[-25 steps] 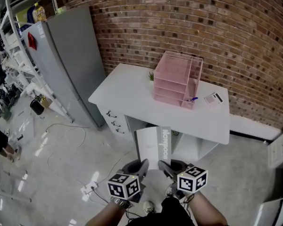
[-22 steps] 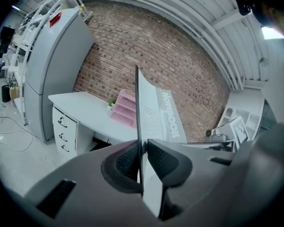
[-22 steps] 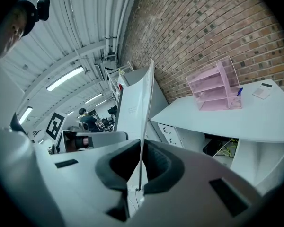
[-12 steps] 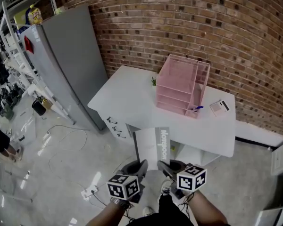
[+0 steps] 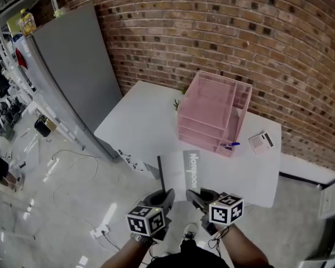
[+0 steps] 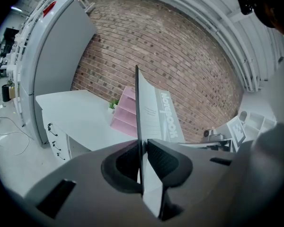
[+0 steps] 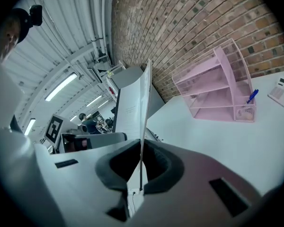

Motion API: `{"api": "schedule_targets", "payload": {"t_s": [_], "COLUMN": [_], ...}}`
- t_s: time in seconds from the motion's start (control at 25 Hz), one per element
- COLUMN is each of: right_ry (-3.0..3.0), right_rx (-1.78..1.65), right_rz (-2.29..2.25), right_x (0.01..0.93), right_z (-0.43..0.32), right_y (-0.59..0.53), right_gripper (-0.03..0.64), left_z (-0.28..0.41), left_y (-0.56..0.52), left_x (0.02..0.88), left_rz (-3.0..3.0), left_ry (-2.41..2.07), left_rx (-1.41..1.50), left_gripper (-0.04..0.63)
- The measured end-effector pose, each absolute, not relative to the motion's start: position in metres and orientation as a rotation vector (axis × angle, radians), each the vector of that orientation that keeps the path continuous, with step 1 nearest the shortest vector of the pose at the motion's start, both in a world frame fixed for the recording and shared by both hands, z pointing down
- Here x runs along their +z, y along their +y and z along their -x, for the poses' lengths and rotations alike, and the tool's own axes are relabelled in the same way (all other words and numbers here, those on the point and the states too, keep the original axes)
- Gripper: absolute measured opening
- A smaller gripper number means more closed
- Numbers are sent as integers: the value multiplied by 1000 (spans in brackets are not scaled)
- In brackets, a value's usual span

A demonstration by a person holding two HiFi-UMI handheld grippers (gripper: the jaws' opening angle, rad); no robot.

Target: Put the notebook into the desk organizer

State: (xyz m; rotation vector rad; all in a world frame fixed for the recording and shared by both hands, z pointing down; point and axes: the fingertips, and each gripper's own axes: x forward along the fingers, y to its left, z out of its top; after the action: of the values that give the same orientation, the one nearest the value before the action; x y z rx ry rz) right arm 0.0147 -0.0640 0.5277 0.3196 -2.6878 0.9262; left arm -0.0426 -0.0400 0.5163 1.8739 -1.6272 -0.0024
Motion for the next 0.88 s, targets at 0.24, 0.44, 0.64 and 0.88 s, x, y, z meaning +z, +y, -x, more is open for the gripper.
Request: {"api": "schedule_targets", "payload": {"t_s": [0.24, 0.44, 0.64, 0.88], "right_ry": [-2688, -2681, -2666, -2641], "right_rx": [928, 938, 967, 1029], "right_rz": [-299, -301, -325, -403], "right_x": [529, 529, 536, 548], "right_z": [-15, -13, -10, -1], "right_y": [-108, -130, -145, -164], "right_gripper": [17, 15, 15, 15], "left_z": [42, 44, 48, 58], "left_y": [-83, -106, -121, -143], "left_x": [517, 518, 525, 537], "left_rz": [-1855, -1851, -1852, -1884], "left_ry": [-1639, -1633, -1608, -1533], "left_rx": [-26, -30, -23, 20], "left_gripper": [35, 35, 35, 35]}}
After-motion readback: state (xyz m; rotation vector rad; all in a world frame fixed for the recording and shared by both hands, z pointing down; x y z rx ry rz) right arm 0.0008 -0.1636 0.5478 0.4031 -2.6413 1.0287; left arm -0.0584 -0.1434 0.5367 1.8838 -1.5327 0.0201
